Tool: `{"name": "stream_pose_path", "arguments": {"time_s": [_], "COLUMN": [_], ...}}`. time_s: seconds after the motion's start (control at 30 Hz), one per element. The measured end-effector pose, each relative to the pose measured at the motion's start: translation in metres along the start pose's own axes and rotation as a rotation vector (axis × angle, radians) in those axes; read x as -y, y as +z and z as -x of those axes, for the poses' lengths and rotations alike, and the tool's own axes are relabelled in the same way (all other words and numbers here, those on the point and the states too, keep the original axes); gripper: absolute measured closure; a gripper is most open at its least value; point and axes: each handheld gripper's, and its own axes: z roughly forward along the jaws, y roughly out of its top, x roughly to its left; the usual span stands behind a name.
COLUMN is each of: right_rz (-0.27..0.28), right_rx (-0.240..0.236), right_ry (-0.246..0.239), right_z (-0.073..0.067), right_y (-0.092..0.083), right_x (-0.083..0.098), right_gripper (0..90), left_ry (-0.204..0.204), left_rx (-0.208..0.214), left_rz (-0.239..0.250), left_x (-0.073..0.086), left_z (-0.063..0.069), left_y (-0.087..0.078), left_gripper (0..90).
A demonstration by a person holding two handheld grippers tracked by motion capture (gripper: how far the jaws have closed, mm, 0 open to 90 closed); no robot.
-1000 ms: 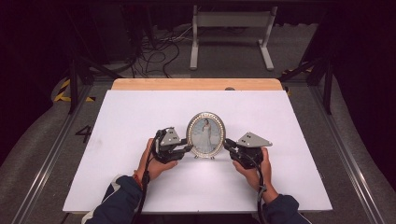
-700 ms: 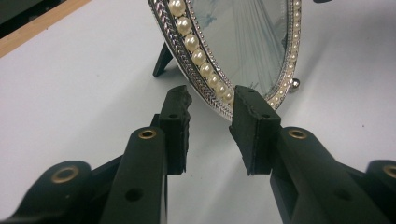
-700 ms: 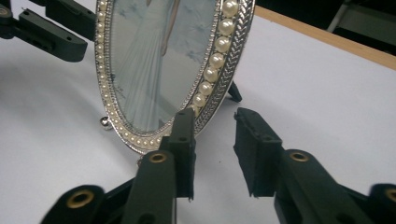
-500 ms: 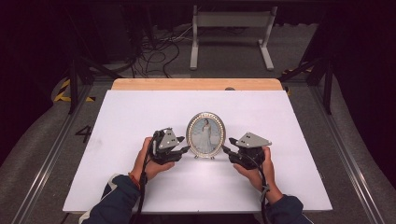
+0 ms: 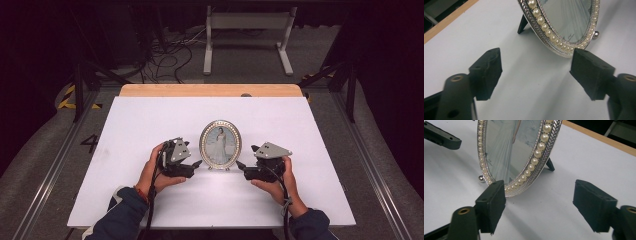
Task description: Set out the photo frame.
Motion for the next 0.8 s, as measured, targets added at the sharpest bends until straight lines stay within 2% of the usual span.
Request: {"name": "stream_pose_path", "arguments": {"time_s": [0.17,0.23,0.3,0.4,0.5,0.8], "right_rz": [0.008,0.014,0.021,0.023,0.034,0.025], "right_rx": [-0.019,-0.030,-0.064,-0.061,-0.060,-0.036], "right_ry": [0.011,0.012,0.015,0.009,0.007,0.020], "right_z": [0.003,0.004,0.005,0.005,0.004,0.004], "right_y": [-0.002,-0.003,-0.005,-0.007,-0.007,-0.008], "right_x": [0.002,0.002,0.002,0.002,0.003,0.003], "right_gripper": [16.1,13.0,8.1,8.0,8.0,9.7], "left_ry": [-0.035,-0.035,-0.030,-0.048,-0.053,-0.047], "left_rx": [0.038,0.044,0.060,0.085,0.088,0.082], "left_rz": [0.019,0.028,0.045,0.082,0.112,0.118], "left_x": [0.002,0.002,0.004,0.006,0.008,0.013], "left_z": [-0.002,-0.003,-0.004,-0.006,-0.007,-0.007], "left_y": [-0.002,-0.003,-0.005,-0.009,-0.013,-0.019], "left_gripper": [13.6,12.8,10.4,10.4,10.2,10.2]}}
